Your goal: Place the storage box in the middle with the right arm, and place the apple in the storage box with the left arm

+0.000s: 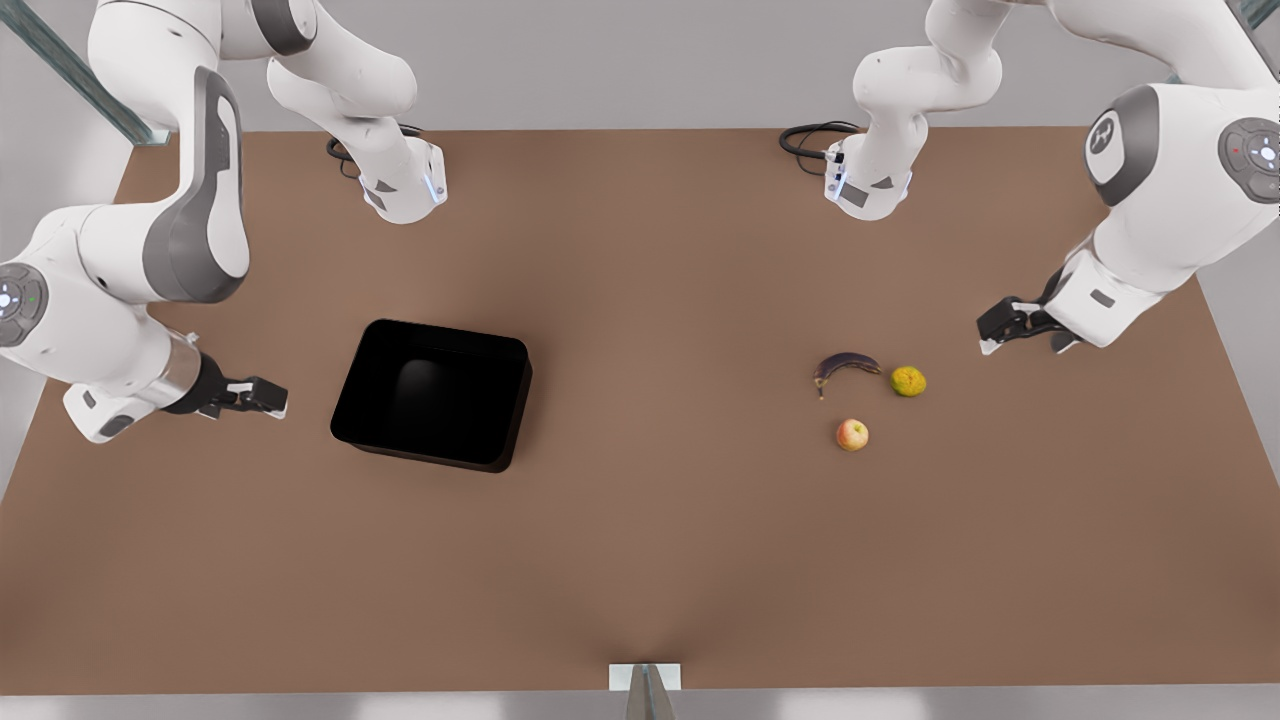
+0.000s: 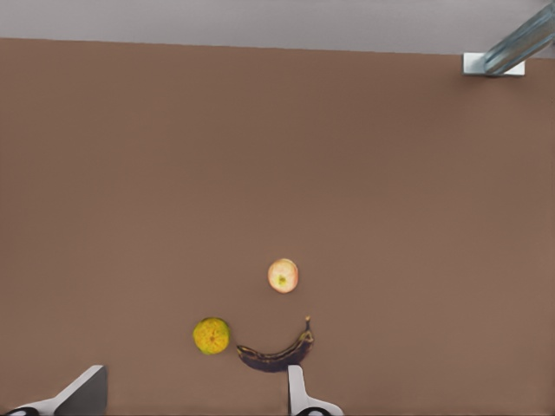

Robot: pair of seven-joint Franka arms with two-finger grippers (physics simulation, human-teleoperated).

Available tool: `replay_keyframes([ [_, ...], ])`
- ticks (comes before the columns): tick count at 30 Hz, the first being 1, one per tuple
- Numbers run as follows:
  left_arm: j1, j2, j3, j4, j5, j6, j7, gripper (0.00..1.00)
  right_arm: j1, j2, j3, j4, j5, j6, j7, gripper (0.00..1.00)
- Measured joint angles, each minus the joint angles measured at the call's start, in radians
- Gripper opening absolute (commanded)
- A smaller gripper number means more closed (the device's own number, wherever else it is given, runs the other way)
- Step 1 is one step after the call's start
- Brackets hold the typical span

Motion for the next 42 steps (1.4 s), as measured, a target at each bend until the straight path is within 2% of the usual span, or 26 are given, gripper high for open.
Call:
replay_keyframes([
  [2,-0.052,0.035,0.001,-0.077,-0.011,0.005,-0.004,1.0,0.006,-0.006,0.001,0.013,0.0,-0.001,0.0,1.0],
  [4,-0.237,0.124,-0.003,-0.11,-0.017,0.063,-0.061,1.0,-0.004,-0.093,0.0,0.011,-0.004,-0.028,0.0,1.0],
  [5,-0.234,0.139,-0.007,-0.181,-0.017,0.197,-0.181,1.0,-0.001,-0.121,0.0,0.005,-0.005,-0.072,-0.001,1.0],
  [7,-0.257,0.142,-0.008,-0.298,-0.009,0.332,-0.218,1.0,-0.006,-0.119,-0.004,0.017,-0.01,-0.137,-0.002,1.0],
  [10,-0.273,0.201,-0.007,-0.344,0.002,0.419,-0.219,1.0,-0.033,-0.084,-0.009,-0.023,-0.015,-0.096,0.031,1.0],
  [12,-0.261,0.257,0.001,-0.343,0.008,0.494,-0.214,1.0,-0.02,-0.09,0.0,-0.177,-0.015,0.03,0.033,1.0],
  [14,-0.223,0.307,0.026,-0.342,0.037,0.56,-0.2,1.0,-0.013,-0.047,0.008,-0.216,-0.011,0.096,0.03,1.0],
  [16,-0.173,0.359,0.027,-0.342,0.057,0.596,-0.18,1.0,-0.017,-0.069,0.06,-0.371,-0.009,0.268,0.034,1.0],
  [19,-0.154,0.365,0.026,-0.342,0.077,0.539,-0.196,1.0,-0.026,-0.058,0.089,-0.403,-0.012,0.29,0.072,1.0],
  [20,-0.144,0.363,0.026,-0.345,0.08,0.532,-0.197,1.0,-0.041,-0.067,0.089,-0.458,-0.012,0.372,0.068,1.0],
  [23,-0.124,0.359,0.026,-0.479,0.087,0.699,-0.199,1.0,-0.066,-0.13,0.09,-0.598,-0.007,0.544,0.07,1.0],
  [27,-0.124,0.392,0.021,-0.54,0.09,0.812,-0.203,1.0,-0.066,-0.22,0.095,-0.765,-0.002,0.647,0.071,1.0],
  [34,-0.102,0.447,0.021,-0.542,0.096,0.819,-0.197,1.0,-0.075,-0.324,0.11,-0.943,0.0,0.682,0.074,1.0],
  [42,-0.106,0.467,0.009,-0.542,0.098,0.818,-0.202,1.0,-0.138,-0.283,0.11,-0.996,0.028,0.79,0.059,1.0],
])
